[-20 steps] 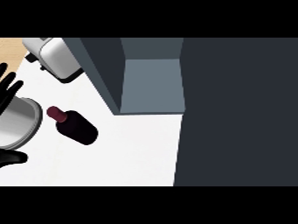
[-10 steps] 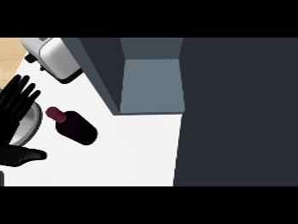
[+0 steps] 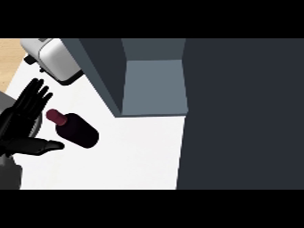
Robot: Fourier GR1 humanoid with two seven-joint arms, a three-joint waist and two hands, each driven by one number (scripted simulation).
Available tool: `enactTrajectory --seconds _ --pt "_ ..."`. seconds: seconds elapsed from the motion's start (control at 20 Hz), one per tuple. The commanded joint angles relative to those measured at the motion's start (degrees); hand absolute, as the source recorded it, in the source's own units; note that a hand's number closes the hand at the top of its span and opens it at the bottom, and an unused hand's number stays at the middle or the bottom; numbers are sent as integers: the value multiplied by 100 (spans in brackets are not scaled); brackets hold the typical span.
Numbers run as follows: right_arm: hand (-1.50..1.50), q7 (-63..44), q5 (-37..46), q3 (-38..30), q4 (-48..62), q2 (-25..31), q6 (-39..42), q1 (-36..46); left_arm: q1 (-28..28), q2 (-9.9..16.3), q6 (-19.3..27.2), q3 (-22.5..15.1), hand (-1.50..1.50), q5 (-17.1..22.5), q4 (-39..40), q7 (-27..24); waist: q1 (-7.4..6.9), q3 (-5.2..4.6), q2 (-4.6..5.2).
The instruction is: Pick up the wine, place it into the cabinet and close the cabinet
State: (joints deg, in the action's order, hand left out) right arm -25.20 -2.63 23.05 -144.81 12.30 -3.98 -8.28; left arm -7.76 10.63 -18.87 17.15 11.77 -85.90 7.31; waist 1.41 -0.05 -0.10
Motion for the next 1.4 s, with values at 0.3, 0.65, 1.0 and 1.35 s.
enactTrajectory --seconds 0.3,0.65,1.0,1.35 --pt "-150 -562 -222 -82 -1502 177 -62 -367 -117 36 -208 -61 -150 -524 1632 -1283 -6 -3 -1" --pt "-150 -857 45 124 -1446 103 -230 11 -624 166 -340 -110 -150 -690 2685 -1717 -32 -6 1" --pt "-150 -504 -310 -140 -1512 241 -56 -430 -748 132 -374 -78 -150 -860 3659 -2527 21 -1 1" --pt "-150 -594 -231 -51 -1405 231 -128 -321 -536 -8 -475 -148 -150 -888 3963 -2970 -43 0 -1"
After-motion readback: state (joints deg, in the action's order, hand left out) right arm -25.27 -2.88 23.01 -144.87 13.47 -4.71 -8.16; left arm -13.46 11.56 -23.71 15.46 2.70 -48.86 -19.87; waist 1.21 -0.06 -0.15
